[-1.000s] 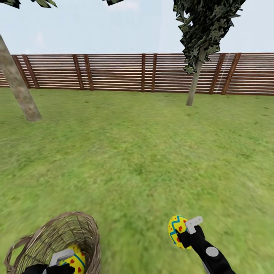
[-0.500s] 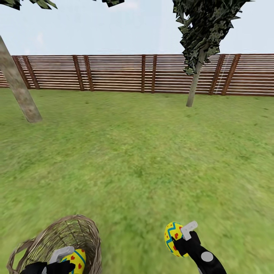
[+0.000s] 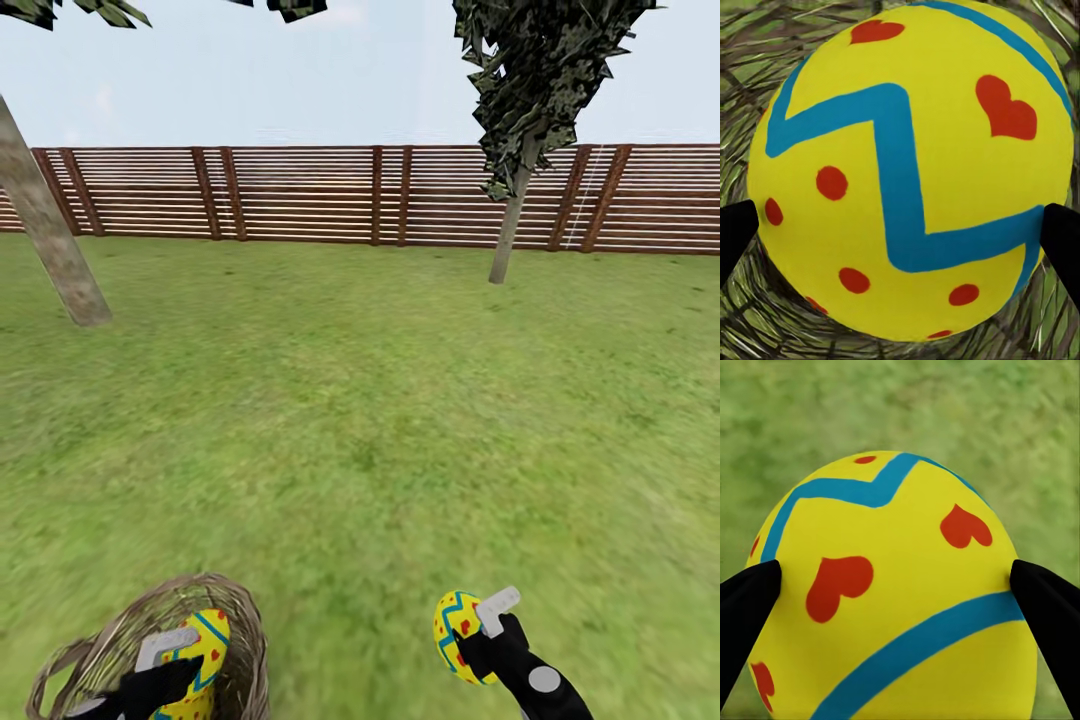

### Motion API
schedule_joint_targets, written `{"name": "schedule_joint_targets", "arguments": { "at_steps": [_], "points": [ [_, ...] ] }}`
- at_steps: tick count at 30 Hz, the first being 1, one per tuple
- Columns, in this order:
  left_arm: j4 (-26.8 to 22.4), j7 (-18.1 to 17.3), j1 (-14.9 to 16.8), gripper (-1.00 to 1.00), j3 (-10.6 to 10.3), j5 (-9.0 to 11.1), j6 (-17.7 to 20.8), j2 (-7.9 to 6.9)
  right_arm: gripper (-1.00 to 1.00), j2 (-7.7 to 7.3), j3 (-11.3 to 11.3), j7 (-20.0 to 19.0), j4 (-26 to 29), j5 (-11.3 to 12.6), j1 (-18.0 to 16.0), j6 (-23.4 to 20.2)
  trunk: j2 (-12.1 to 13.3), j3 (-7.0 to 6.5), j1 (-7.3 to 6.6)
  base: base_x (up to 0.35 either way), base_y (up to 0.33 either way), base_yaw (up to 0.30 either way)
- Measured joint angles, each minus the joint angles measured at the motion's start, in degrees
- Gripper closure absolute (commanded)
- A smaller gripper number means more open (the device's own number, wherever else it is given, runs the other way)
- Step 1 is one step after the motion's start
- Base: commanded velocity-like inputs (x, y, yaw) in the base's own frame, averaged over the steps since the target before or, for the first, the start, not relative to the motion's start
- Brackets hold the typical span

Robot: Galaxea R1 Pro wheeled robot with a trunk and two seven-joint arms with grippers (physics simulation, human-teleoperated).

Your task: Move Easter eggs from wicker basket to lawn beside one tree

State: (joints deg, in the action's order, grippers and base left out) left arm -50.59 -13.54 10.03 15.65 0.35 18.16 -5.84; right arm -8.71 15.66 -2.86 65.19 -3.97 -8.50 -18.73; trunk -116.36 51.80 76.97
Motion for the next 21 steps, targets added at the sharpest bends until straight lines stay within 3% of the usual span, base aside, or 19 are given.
{"name": "schedule_joint_targets", "arguments": {
  "at_steps": [2, 3, 5, 7, 12, 16, 21],
  "points": [
    [3.5, -0.2, -0.2, 1.0, 0.0, 0.1, -0.9, -0.14, 1.0, 0.47, 0.1, 0.0, -0.1, 0.0, 0.0, 0.0, 0.8, -0.36, -0.44, 0.0, 0.0, 0.0],
    [4.6, -0.2, -0.2, 1.0, 0.0, 0.2, 0.9, -0.08, 1.0, 0.73, 0.2, 0.0, -0.1, 0.0, 0.0, 0.0, 1.2, -0.54, -0.66, 0.0, 0.0, 0.0],
    [5.0, -0.4, -0.2, 1.0, 0.0, 0.3, 9.7, -0.17, 1.0, 0.92, 0.2, 0.0, -0.1, -0.1, 0.0, 0.0, 2.0, -0.9, -1.1, 0.0, 0.0, 0.0],
    [5.0, -0.5, -0.2, 1.0, 0.0, 0.3, 13.7, -0.06, 1.0, 0.89, 0.1, 0.0, 0.0, 0.0, 0.0, -0.1, 2.8, -1.26, -1.54, 0.0, 0.0, 0.0],
    [4.9, -0.6, -0.2, 1.0, 0.0, 0.4, 14.2, -0.18, 1.0, 0.85, -0.3, 0.0, -0.1, 0.3, 0.0, -0.2, 4.8, -2.16, -2.64, 0.0, 0.0, 0.0],
    [-1.3, -0.5, -0.2, 1.0, 0.2, 0.3, 14.3, -0.21, 1.0, 0.85, -0.2, 0.0, -0.1, 0.1, 0.0, -0.2, 6.4, -2.88, -3.51, 0.0, 0.0, 0.0],
    [-1.9, -0.4, -0.2, 1.0, 0.1, 0.3, 14.5, -0.1, 1.0, 0.92, -0.1, 0.1, -2.1, 0.1, 0.0, -0.2, 8.4, -3.77, -4.61, 0.0, 0.0, 0.0]
  ]
}}
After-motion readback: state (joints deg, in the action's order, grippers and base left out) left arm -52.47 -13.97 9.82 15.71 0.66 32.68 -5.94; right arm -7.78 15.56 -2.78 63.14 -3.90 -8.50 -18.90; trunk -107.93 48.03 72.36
